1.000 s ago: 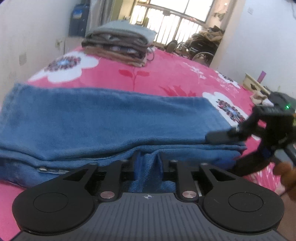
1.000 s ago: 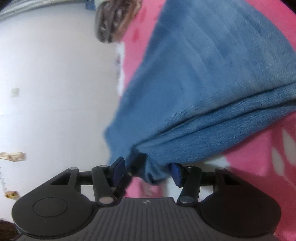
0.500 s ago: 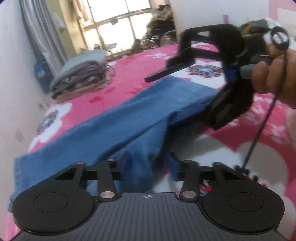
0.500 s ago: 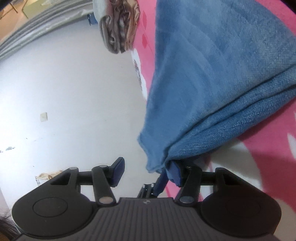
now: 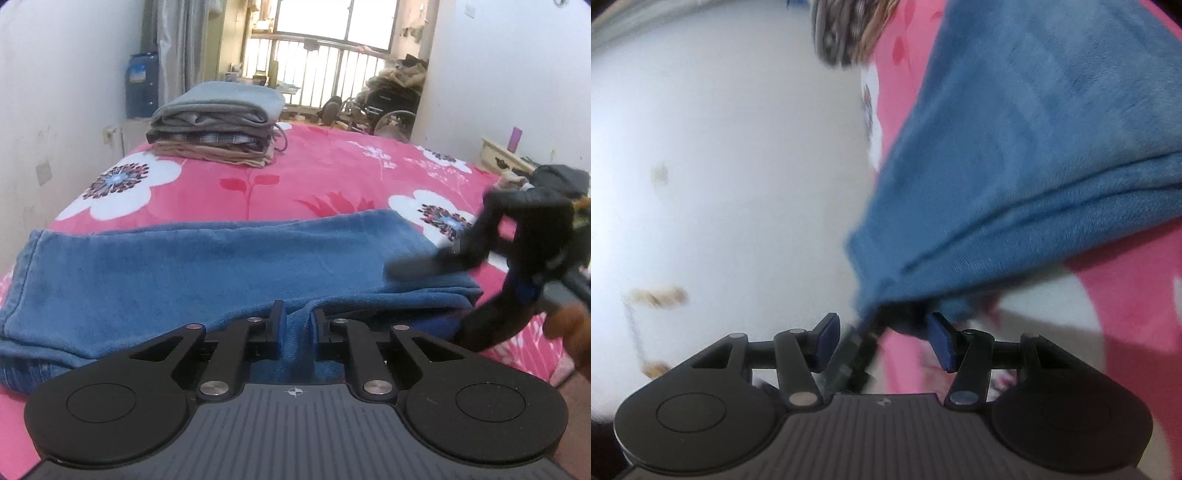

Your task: Fold clothes

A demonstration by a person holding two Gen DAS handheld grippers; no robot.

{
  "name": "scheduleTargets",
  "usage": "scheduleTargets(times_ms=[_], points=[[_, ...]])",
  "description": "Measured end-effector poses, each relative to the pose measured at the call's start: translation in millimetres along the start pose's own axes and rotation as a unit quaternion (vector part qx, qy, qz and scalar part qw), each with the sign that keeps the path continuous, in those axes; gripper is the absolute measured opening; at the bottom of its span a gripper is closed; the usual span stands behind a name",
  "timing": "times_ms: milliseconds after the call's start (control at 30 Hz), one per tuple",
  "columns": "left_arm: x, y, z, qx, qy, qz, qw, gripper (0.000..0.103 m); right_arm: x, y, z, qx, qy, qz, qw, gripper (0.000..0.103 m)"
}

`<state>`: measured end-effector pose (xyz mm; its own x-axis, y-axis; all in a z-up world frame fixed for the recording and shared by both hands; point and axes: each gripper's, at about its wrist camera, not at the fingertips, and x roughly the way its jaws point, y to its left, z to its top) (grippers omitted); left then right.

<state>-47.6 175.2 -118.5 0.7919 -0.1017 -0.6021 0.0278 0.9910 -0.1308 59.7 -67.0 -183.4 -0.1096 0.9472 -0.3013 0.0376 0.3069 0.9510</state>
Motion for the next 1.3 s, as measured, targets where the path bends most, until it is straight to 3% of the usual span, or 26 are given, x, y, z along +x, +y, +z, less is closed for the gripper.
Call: scheduleTargets(times_ms=[133,300,433,567,633,867,1067,1167,1300], points=[[-5,4,0,-0.011,-0.004,-0.007,0.9999,0.012,9,11,-12,-0.076,0.017,-0.118,0.99,0.056],[-7,7,-1,-0.019,-0.006,-0.019,0.9996,0.01,24,26,-24,-0.167,-0.004,-0.178,0.97,0.05],[-8,8,-1,-0.023,-0.007,-0.024,0.9994,0.01,45,46,-47,-0.314,-0.005,-0.24,0.919,0.037],[-8,10,-2,-0.026,-0.007,-0.03,0.9992,0.01,64,65,-70,-0.452,-0.023,-0.29,0.843,0.028],[-8,9,-3,-0.023,-0.008,-0.029,0.9993,0.01,67,73,-77,-0.498,-0.044,-0.294,0.815,0.026],[-9,10,-3,-0.024,-0.01,-0.03,0.9992,0.01,72,86,-87,-0.552,-0.096,-0.297,0.773,0.02],[-11,11,-2,-0.026,-0.013,-0.029,0.9992,0.01,74,84,-96,-0.579,-0.103,-0.313,0.746,0.019],[-11,13,-2,-0.029,-0.014,-0.031,0.999,0.01,70,84,-110,-0.612,-0.097,-0.317,0.718,0.019],[-11,14,-2,-0.031,-0.014,-0.031,0.9989,0.01,83,76,-114,-0.632,-0.062,-0.337,0.695,0.019]])
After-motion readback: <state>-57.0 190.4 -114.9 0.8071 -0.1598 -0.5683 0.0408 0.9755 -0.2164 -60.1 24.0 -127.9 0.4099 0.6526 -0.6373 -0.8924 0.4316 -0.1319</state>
